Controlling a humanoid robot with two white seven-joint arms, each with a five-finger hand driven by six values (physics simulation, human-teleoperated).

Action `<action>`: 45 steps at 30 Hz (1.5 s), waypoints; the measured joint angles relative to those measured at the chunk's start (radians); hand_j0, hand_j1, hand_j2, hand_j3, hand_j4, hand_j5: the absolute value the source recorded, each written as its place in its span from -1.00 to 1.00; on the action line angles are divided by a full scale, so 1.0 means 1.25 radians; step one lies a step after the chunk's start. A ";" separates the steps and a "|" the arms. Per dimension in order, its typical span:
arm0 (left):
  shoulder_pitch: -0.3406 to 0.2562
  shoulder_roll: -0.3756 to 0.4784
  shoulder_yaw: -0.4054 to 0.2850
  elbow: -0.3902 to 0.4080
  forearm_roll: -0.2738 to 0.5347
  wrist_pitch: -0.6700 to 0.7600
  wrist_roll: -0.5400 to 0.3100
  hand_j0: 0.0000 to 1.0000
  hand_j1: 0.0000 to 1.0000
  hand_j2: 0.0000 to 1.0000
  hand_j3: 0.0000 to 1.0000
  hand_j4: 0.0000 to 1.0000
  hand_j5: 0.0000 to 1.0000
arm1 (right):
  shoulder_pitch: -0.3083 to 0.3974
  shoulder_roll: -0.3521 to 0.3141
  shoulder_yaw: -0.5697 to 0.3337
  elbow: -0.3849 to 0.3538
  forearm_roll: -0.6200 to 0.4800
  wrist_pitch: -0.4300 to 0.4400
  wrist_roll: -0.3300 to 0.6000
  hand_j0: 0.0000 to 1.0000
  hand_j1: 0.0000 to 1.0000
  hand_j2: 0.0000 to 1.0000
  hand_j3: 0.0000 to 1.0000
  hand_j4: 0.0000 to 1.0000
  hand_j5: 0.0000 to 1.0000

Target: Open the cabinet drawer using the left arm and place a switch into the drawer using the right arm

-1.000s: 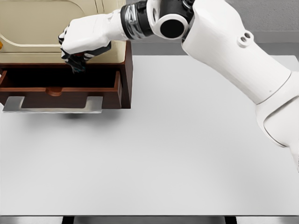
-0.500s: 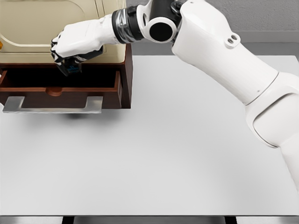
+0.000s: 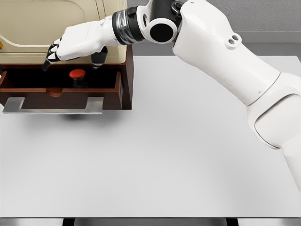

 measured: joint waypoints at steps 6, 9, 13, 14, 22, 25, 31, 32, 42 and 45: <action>0.000 0.000 -0.001 0.000 0.000 0.000 0.000 1.00 1.00 1.00 1.00 1.00 1.00 | 0.031 -0.069 -0.008 -0.078 0.004 -0.003 0.000 1.00 1.00 1.00 1.00 1.00 1.00; 0.001 0.000 -0.001 0.000 0.000 -0.001 0.000 1.00 1.00 1.00 1.00 1.00 1.00 | 0.226 -0.253 -0.094 -0.257 0.016 -0.001 0.000 1.00 1.00 1.00 1.00 1.00 1.00; 0.000 0.000 -0.002 -0.001 -0.001 -0.006 0.000 1.00 1.00 1.00 1.00 1.00 1.00 | 0.391 -0.479 -0.271 -0.382 0.017 -0.003 0.000 1.00 1.00 1.00 1.00 1.00 1.00; 0.001 0.000 -0.003 -0.001 0.000 -0.007 0.000 1.00 1.00 1.00 1.00 1.00 1.00 | 0.418 -0.518 -0.317 -0.393 0.022 -0.005 0.001 1.00 1.00 1.00 1.00 1.00 1.00; -0.005 -0.022 0.000 -0.001 0.000 -0.010 0.000 1.00 1.00 1.00 1.00 1.00 1.00 | 0.474 -0.664 -0.401 -0.409 0.026 -0.003 0.001 1.00 1.00 1.00 1.00 1.00 1.00; -0.005 -0.072 0.000 -0.001 -0.001 -0.011 0.000 1.00 1.00 1.00 1.00 1.00 1.00 | 0.475 -0.680 -0.387 -0.406 0.026 -0.003 0.001 1.00 1.00 1.00 1.00 1.00 1.00; -0.002 -0.155 -0.001 -0.001 -0.001 -0.013 0.000 1.00 1.00 1.00 1.00 1.00 1.00 | 0.481 -0.692 -0.375 -0.384 0.026 -0.003 0.001 1.00 1.00 1.00 1.00 1.00 1.00; 0.000 -0.170 -0.002 -0.001 -0.001 -0.013 0.000 1.00 1.00 1.00 1.00 1.00 1.00 | 0.481 -0.693 -0.374 -0.381 0.026 -0.003 0.001 1.00 1.00 1.00 1.00 1.00 1.00; 0.017 -0.303 -0.010 -0.001 -0.020 -0.011 0.000 1.00 1.00 1.00 1.00 1.00 1.00 | 0.482 -0.695 -0.373 -0.366 0.026 -0.003 0.001 1.00 1.00 1.00 1.00 1.00 1.00; 0.019 -0.314 -0.011 -0.001 -0.021 -0.011 0.000 1.00 1.00 1.00 1.00 1.00 1.00 | 0.482 -0.696 -0.372 -0.365 0.025 -0.003 0.001 1.00 1.00 1.00 1.00 1.00 1.00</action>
